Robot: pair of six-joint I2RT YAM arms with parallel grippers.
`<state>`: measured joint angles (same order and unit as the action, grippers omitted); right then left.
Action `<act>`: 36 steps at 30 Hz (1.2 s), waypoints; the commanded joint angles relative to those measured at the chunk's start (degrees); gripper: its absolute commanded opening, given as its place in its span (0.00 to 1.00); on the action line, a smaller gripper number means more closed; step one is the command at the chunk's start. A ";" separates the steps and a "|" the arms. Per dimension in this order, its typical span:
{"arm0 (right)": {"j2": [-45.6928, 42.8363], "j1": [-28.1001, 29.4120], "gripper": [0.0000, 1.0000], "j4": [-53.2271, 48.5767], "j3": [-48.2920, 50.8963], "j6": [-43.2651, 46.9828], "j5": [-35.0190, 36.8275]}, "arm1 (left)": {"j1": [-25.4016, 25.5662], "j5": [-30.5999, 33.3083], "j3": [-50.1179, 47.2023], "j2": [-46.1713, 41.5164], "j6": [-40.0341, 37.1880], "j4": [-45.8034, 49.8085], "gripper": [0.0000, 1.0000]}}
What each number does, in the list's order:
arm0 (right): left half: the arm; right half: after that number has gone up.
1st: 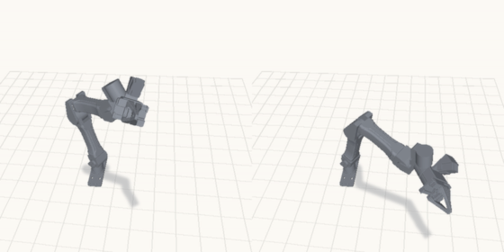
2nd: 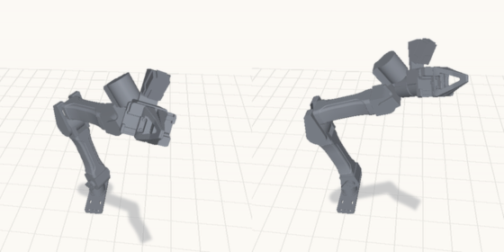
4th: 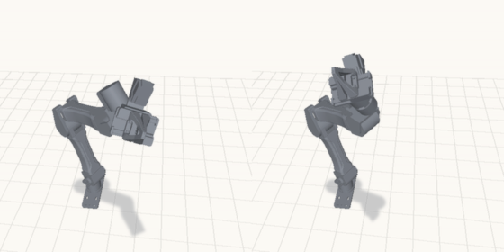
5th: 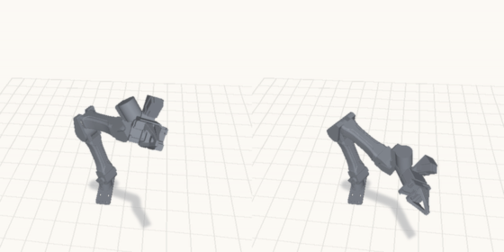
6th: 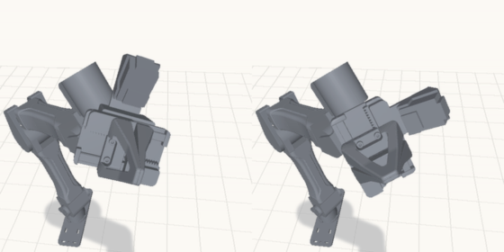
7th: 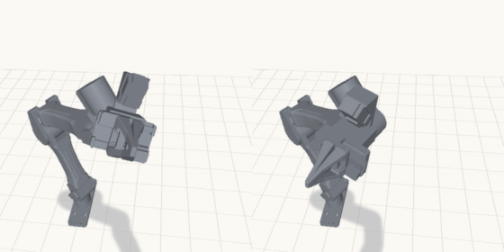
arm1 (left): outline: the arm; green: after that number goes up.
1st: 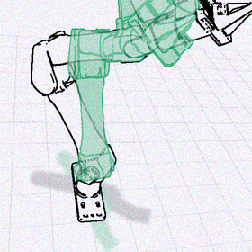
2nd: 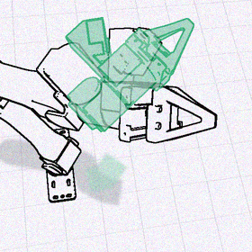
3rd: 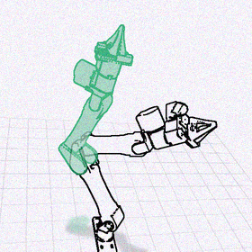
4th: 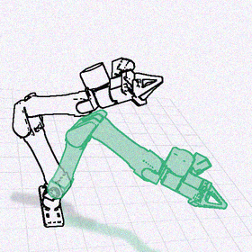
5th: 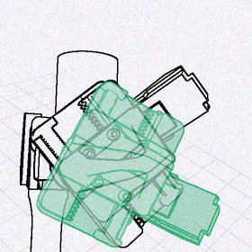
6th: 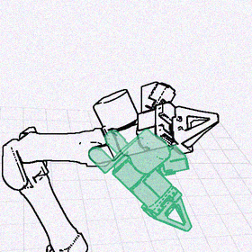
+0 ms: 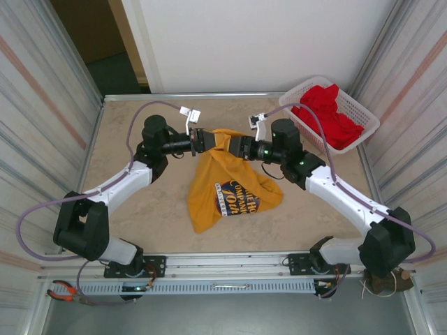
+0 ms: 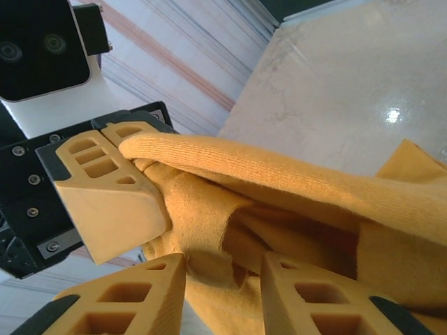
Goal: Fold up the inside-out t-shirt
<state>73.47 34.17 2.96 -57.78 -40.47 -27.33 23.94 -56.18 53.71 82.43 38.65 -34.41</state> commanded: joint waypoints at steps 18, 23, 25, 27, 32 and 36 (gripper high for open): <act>-3.31 -4.38 0.00 -10.16 -15.95 2.21 -2.02 | -1.62 7.82 -4.79 -2.70 -7.57 6.70 0.67; -3.29 -3.80 0.00 -12.52 -17.72 2.98 -0.37 | -0.13 14.03 -6.22 -7.73 -10.81 9.97 0.68; -3.25 -3.54 0.00 -13.10 -17.57 3.36 0.66 | 1.70 17.10 -5.01 -10.71 -13.91 13.97 0.68; -2.97 -3.07 0.00 -13.59 -17.29 3.47 2.44 | 4.27 20.05 -3.36 -13.35 -17.04 18.00 0.69; -2.63 -1.30 0.00 -13.42 -16.67 3.64 5.51 | 10.18 25.00 -1.18 -14.51 -19.49 19.95 0.71; -2.37 -0.27 0.00 -12.92 -16.32 3.30 6.57 | 14.15 28.33 0.12 -11.38 -19.02 17.28 0.71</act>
<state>71.22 33.21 -10.81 -73.93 -38.33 -22.70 36.51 -32.45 52.38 69.06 21.69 -17.37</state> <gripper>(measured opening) 0.050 0.708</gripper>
